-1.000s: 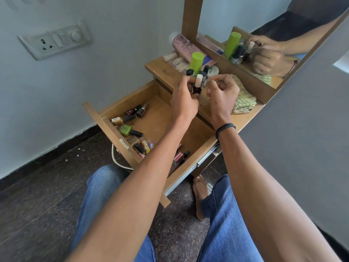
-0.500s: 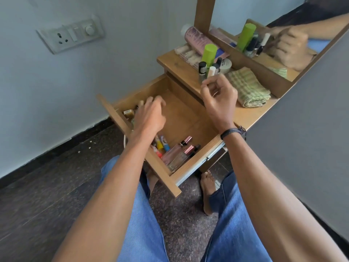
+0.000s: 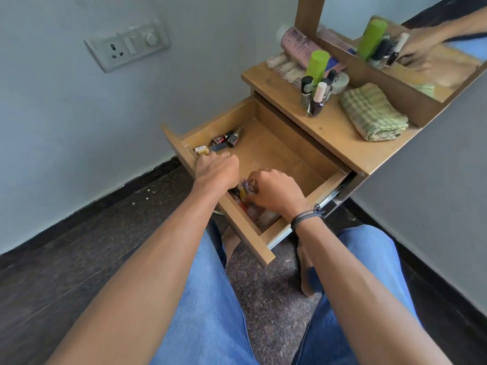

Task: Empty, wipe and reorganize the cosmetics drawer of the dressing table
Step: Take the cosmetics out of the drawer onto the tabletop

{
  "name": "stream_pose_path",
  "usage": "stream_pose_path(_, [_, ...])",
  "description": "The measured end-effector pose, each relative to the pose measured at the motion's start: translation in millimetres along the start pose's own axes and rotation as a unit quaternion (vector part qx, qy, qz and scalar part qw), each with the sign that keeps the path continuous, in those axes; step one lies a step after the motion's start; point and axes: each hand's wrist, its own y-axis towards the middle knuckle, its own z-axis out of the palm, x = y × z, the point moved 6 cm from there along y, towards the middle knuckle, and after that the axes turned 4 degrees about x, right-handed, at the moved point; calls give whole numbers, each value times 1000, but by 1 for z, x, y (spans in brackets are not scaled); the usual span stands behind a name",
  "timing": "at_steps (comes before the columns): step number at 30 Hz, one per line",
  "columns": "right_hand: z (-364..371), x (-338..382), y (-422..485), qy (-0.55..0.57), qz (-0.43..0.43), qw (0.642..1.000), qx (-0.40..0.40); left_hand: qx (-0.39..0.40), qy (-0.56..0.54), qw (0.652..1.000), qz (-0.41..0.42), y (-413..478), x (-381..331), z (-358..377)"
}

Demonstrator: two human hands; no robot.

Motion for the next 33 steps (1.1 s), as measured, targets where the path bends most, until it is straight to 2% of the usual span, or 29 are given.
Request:
stream_pose_path(9, [4,6,-1,26,-40,999,-6,23,39,999,2,-2,-1,0])
stream_pose_path(15, [0,19,-6,-26,-86,996,-25,-22,2,1000,-19,-2,1,-4])
stream_pose_path(22, [-9,17,-5,-3,-47,996,-69,-106,-73,992,8,-4,3,-11])
stream_pose_path(27, [-26,-1,-8,142,42,982,-116,-153,-172,973,27,-6,8,-17])
stream_pose_path(30, [-43,-11,-15,251,68,952,-159,-196,-242,950,25,-11,13,-22])
stream_pose_path(33, [-75,-26,-25,314,72,919,-226,-222,-304,926,39,-13,16,-27])
